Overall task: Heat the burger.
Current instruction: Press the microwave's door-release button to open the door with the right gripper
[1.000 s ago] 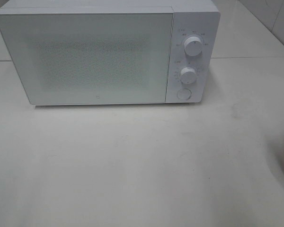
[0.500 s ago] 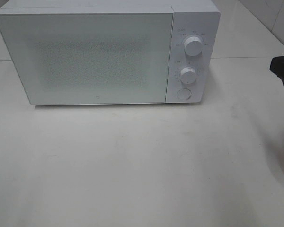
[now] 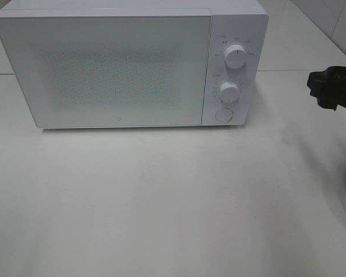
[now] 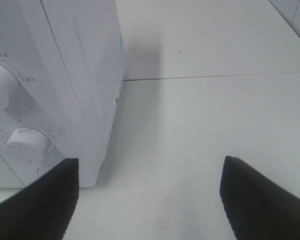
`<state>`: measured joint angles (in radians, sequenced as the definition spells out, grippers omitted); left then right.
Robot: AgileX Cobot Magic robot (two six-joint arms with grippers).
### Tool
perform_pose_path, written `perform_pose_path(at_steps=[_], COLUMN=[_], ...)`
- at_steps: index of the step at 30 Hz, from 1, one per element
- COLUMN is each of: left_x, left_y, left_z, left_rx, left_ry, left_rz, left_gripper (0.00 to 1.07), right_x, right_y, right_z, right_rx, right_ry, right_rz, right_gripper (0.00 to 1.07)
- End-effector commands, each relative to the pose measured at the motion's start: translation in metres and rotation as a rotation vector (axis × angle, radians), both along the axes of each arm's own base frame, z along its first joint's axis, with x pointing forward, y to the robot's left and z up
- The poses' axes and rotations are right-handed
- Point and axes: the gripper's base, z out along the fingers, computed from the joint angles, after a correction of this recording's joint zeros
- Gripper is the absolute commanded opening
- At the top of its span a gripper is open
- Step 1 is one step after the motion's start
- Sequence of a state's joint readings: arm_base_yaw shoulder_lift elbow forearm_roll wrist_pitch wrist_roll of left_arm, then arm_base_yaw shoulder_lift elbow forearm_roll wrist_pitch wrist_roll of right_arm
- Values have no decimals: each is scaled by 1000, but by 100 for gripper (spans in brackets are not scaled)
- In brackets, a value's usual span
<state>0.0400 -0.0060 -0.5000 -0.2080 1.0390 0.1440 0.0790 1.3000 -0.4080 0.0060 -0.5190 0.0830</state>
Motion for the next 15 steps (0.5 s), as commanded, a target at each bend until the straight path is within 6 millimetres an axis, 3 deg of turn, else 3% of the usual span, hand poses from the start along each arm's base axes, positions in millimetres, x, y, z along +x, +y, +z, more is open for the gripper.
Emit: perform_pose_path(at_steps=[1,6,15], left_x=[-3,-3,-3], left_y=[0,0,0], left_z=[0,0,0], left_rx=[-4,-4,-4], left_ry=[-31,-31,-31], left_rz=[2,2,2], left_gripper=[98,98,98], right_x=[5,11,13], right_y=[-1,8,46], right_z=[-1,-9,-19], right_rx=[10,16,-63], right_ry=[-37,-50,-121], right_rz=[-10,-3,54], right_gripper=[75,75,75])
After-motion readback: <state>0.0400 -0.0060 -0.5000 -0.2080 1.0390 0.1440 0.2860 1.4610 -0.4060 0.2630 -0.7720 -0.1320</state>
